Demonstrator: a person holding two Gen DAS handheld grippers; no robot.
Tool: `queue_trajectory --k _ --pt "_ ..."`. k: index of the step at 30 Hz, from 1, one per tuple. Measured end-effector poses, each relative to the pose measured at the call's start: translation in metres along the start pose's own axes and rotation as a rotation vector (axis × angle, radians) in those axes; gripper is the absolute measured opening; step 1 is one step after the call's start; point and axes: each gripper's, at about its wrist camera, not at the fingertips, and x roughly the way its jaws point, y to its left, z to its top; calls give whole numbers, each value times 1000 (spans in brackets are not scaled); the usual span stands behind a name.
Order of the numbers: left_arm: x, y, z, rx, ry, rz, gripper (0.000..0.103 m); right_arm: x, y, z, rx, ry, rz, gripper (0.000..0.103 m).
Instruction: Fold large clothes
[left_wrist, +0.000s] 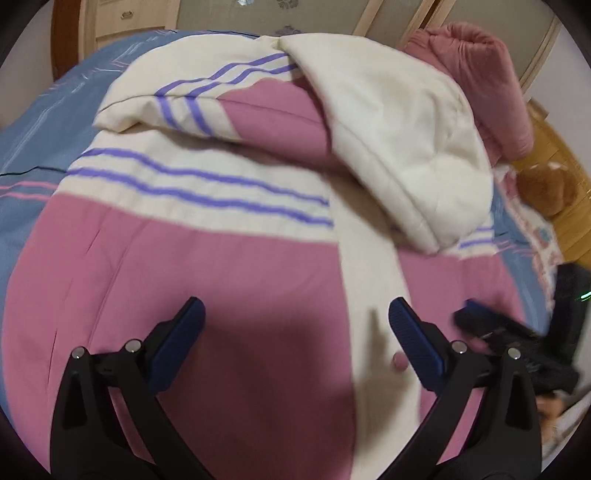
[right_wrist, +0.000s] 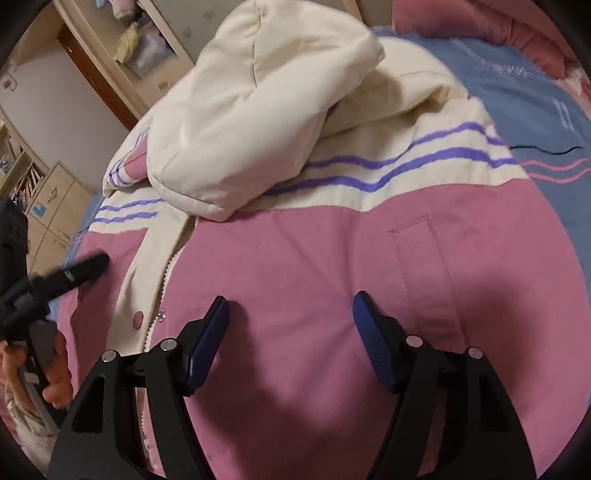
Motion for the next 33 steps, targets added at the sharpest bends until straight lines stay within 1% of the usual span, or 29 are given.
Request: queue_trajectory --k 2,3,5,7,8,10,11,12,13,14,16,18,19,20,21,22,23,24,25,26,27,28,29,30,31,32,33 --pt "-14 -5 -6 14 -24 -19 101 -23 -1 -7 56 -32 103 70" --pt "-25 -7 -14 20 -46 -29 101 -34 -1 -12 63 -58 124 70" --pt "-36 -11 -24 45 -71 -11 101 -53 3 -26 18 -116 74 70" --pt "-33 -17 -36 80 -60 39 101 -59 4 -38 -19 -143 3 71" --pt "-30 -17 -40 85 -46 50 101 -53 1 -44 -9 -116 -24 73" --pt "-11 -20 -52 117 2 109 101 -31 -12 -51 24 -35 -52 74" --pt "1 -25 -58 169 16 153 101 -27 -13 -54 17 -39 -53 74" --pt "4 -28 -60 192 15 172 101 -28 -11 -56 4 -55 -58 74" --pt "2 -29 -61 191 9 173 101 -32 -7 -57 -4 -49 -67 74" --pt "-2 -29 -61 176 14 162 101 -36 -6 -57 -3 -40 -57 76" --pt "-21 -23 -63 110 23 100 101 -49 -7 -62 10 -50 -11 77" --pt "-42 -15 -67 61 2 35 101 -63 -10 -71 18 -86 24 77" --pt "-51 -13 -69 55 -18 31 101 -68 -9 -77 17 -101 30 77" --pt "-55 -14 -72 56 -29 44 101 -71 -9 -82 13 -109 34 77" --pt "-56 -13 -76 59 -31 74 101 -71 -8 -85 10 -108 37 78" --pt "-54 -12 -79 61 -19 86 101 -67 -7 -89 3 -91 43 80" --pt "-46 -12 -79 63 4 86 101 -57 -8 -94 -2 -57 32 83" --pt "-36 -11 -85 74 37 109 101 -49 -10 -98 -1 -30 7 83" --pt "-30 -13 -89 106 41 146 101 -44 -7 -99 -3 -28 -1 83" --pt "-33 -17 -93 136 30 167 101 -47 -4 -101 -9 -42 -4 83" --pt "-39 -19 -95 140 29 168 101 -52 -3 -100 -10 -44 5 83" --pt "-48 -18 -96 131 28 156 101 -62 -4 -99 -3 -47 36 83" --pt "-60 -16 -98 117 16 135 101 -73 -7 -99 5 -68 61 83" --pt "-81 -8 -100 105 -24 106 101 -91 -15 -97 14 -114 65 83" --pt "-94 -1 -100 103 -53 107 101 -102 -23 -95 22 -145 48 83" --pt "-108 11 -100 99 -86 136 101 -114 -32 -92 41 -177 18 83" --pt "-115 23 -100 91 -107 175 101 -129 -49 -91 81 -208 -23 83"
